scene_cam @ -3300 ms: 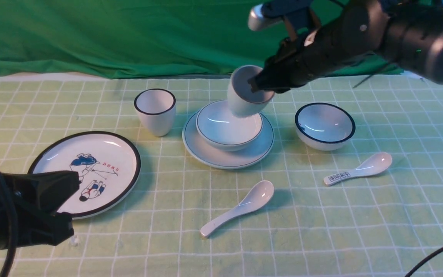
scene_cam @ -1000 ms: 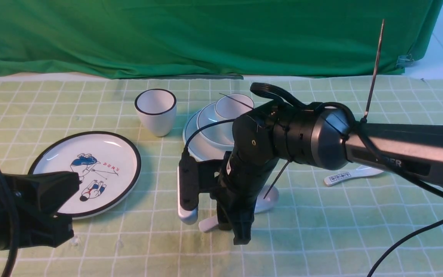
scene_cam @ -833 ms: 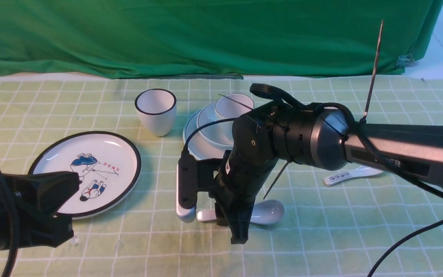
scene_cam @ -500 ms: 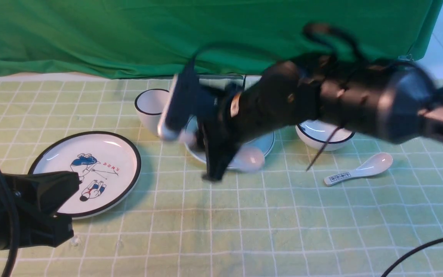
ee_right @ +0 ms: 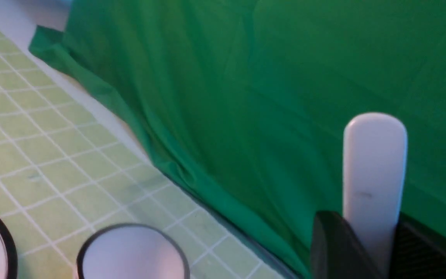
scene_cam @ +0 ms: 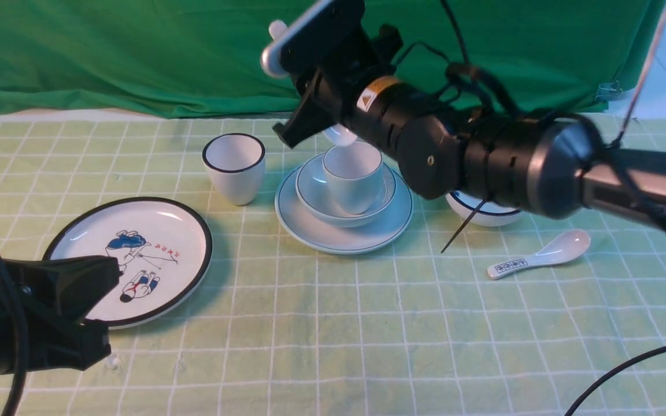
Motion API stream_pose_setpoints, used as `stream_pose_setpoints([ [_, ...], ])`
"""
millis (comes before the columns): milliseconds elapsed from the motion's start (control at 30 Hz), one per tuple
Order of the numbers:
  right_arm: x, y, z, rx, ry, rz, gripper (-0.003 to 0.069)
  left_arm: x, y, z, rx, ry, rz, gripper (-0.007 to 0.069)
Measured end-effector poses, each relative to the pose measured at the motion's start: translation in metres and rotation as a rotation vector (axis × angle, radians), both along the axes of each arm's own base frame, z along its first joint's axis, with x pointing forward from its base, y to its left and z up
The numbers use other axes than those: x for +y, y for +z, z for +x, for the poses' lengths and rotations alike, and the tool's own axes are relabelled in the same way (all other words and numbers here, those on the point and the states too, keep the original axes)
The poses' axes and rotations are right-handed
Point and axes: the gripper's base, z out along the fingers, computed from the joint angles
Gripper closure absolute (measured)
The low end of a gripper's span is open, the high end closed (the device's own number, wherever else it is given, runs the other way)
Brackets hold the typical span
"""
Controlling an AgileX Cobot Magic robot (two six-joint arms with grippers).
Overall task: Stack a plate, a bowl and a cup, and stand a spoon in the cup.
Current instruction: Use the right arm to put the blue soup spoon into the blue teacup in the middle
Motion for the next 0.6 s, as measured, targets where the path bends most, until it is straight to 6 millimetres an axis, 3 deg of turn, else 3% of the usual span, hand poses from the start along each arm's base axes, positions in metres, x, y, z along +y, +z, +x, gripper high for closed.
stream_pose_setpoints([
  [200, -0.007, -0.033, 0.014, 0.109, -0.06, 0.048, 0.0461, 0.0, 0.0, 0.0, 0.0, -0.001, 0.002, 0.0608],
  [333, -0.008, -0.034, 0.014, 0.133, -0.066, 0.064, 0.0379, 0.0, 0.0, 0.0, 0.0, -0.001, 0.003, 0.0608],
  [433, -0.008, -0.033, 0.013, 0.149, -0.061, 0.059, 0.0363, 0.0, 0.0, 0.0, -0.001, -0.002, 0.005, 0.0608],
  [500, -0.009, -0.027, 0.01, 0.176, -0.047, 0.046, 0.0374, 0.0, 0.0, 0.0, -0.004, -0.002, 0.007, 0.0608],
  [567, -0.013, -0.008, 0.003, 0.191, -0.022, 0.028, 0.0406, 0.0, 0.0, 0.0, -0.008, -0.003, 0.017, 0.0608],
  [600, -0.018, 0.01, -0.004, 0.183, 0.0, 0.013, 0.0431, 0.001, 0.0, 0.0, -0.011, -0.004, 0.025, 0.0608],
])
